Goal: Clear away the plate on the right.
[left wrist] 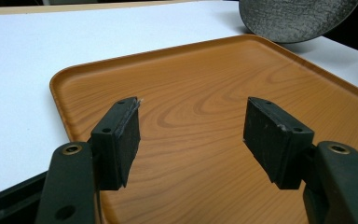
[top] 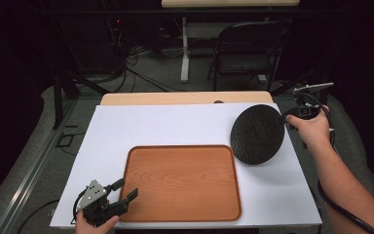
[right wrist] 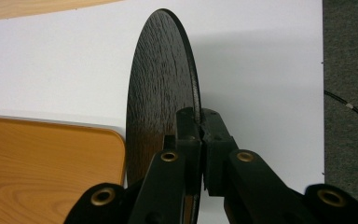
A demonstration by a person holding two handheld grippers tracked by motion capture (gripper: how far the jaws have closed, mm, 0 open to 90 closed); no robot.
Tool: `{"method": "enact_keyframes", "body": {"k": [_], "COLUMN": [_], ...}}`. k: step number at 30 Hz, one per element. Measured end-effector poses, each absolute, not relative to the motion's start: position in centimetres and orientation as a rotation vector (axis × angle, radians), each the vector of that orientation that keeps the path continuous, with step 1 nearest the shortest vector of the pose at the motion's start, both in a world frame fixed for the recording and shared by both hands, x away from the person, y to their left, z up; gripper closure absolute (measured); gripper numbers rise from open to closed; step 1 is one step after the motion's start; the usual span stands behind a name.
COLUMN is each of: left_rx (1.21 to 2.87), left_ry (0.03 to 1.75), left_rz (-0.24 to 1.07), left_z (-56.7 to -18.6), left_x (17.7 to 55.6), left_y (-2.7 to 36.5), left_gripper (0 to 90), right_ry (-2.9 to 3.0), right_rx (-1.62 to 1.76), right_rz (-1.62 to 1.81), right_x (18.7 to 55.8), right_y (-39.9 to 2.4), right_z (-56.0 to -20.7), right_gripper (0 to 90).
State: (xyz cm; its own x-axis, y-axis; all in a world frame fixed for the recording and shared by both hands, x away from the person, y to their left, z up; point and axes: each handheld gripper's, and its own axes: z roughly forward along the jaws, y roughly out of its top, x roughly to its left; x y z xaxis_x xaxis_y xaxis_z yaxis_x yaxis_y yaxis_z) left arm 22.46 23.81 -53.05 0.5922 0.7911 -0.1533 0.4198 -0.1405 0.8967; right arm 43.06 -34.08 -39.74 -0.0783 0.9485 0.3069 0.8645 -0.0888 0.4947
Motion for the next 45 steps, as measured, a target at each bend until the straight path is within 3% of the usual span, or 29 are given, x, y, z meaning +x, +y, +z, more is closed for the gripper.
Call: {"method": "enact_keyframes", "body": {"k": [21,45], "left_rx": [1.762,1.76], "left_ry": [0.996,0.986], "left_rz": [0.438,0.435], "left_z": [-53.0,-53.0], "left_x": [22.5,22.4], "left_y": [23.8,23.8], "left_gripper": [36.2,36.3], "right_ry": [2.063,2.495], "right_rx": [1.981,1.67], "right_rz": [0.929,1.085], "right_x": [41.9,40.6], "right_y": [-33.3,-18.0], "right_z": [-37.9,-40.4], "right_gripper": [87.3,87.0]}}
